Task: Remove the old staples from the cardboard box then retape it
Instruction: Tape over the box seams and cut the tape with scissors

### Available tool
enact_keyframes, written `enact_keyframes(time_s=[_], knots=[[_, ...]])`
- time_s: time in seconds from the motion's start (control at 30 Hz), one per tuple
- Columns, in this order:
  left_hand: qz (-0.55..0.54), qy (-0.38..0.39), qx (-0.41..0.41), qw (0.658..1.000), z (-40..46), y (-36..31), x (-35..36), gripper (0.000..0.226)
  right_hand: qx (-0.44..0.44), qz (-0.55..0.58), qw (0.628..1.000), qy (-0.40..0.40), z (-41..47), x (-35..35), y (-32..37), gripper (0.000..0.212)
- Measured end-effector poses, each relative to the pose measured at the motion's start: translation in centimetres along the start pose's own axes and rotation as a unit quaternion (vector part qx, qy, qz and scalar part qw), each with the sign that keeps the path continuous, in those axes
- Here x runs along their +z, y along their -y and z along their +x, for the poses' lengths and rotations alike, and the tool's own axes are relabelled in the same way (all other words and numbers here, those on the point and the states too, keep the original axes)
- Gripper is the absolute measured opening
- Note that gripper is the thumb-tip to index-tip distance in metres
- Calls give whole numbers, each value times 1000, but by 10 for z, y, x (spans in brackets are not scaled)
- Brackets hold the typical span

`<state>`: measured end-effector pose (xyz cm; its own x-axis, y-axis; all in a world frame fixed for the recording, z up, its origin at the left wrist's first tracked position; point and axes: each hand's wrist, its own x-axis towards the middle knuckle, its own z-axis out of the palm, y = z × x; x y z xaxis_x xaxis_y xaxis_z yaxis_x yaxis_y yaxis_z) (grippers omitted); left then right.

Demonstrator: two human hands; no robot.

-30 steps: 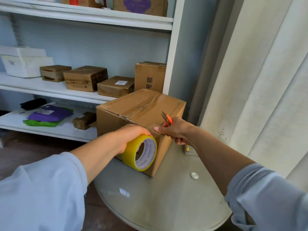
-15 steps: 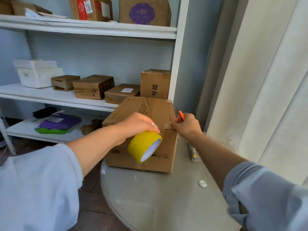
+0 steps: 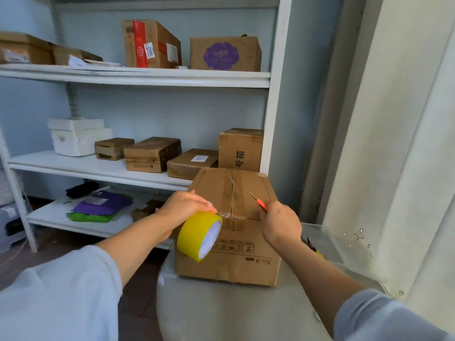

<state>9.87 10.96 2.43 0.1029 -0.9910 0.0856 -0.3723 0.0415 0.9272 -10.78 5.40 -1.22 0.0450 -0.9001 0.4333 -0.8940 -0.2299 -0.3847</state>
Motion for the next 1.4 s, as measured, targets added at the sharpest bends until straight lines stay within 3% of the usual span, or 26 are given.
enact_keyframes(time_s=[0.1,0.17,0.27,0.37,0.47,0.53,0.6,0.63,0.73,0.83,0.9,1.0,1.07,1.13,1.23,1.33,1.4], knots=[[-8,13,-34,999,0,9,-3,10,-35,61,998,-4,-12,13,18,36],[10,31,-10,999,-6,16,0,11,-41,81,996,-1,-17,19,14,36],[31,36,11,999,-2,19,5,17,-9,130,991,21,-11,16,-1,39],[86,39,-16,995,-5,16,9,7,35,156,986,52,1,10,-5,40],[135,36,-20,990,-12,19,12,32,44,169,980,98,6,10,5,36],[129,17,-22,991,-24,18,14,33,39,183,973,135,5,7,17,35],[108,11,-35,993,-32,9,11,15,30,248,955,158,2,1,22,33],[87,10,-43,995,-35,3,5,4,25,283,946,156,-1,-4,24,32],[36,-27,-64,997,-36,-9,-17,5,4,309,945,102,-6,-13,26,32],[-10,7,-116,993,-38,-10,-20,15,-20,319,935,152,-20,-14,28,37],[-31,45,-130,990,-41,-9,-3,8,-30,326,927,185,-27,-17,23,37],[-62,89,-118,987,-40,-15,34,18,15,316,942,115,-16,-14,1,35],[-81,137,-117,980,-40,-28,62,12,74,355,928,81,-8,-15,-15,26],[-53,153,-113,980,-36,-43,82,25,96,395,910,82,-5,-17,-29,19],[-8,139,-102,985,-27,-57,85,41,84,392,912,89,-7,-20,-39,22],[4,113,-90,989,-24,-44,73,8,59,379,919,89,-11,-19,-40,20],[-18,117,-92,989,-23,-28,69,20,58,378,920,86,-12,-18,-41,20]])
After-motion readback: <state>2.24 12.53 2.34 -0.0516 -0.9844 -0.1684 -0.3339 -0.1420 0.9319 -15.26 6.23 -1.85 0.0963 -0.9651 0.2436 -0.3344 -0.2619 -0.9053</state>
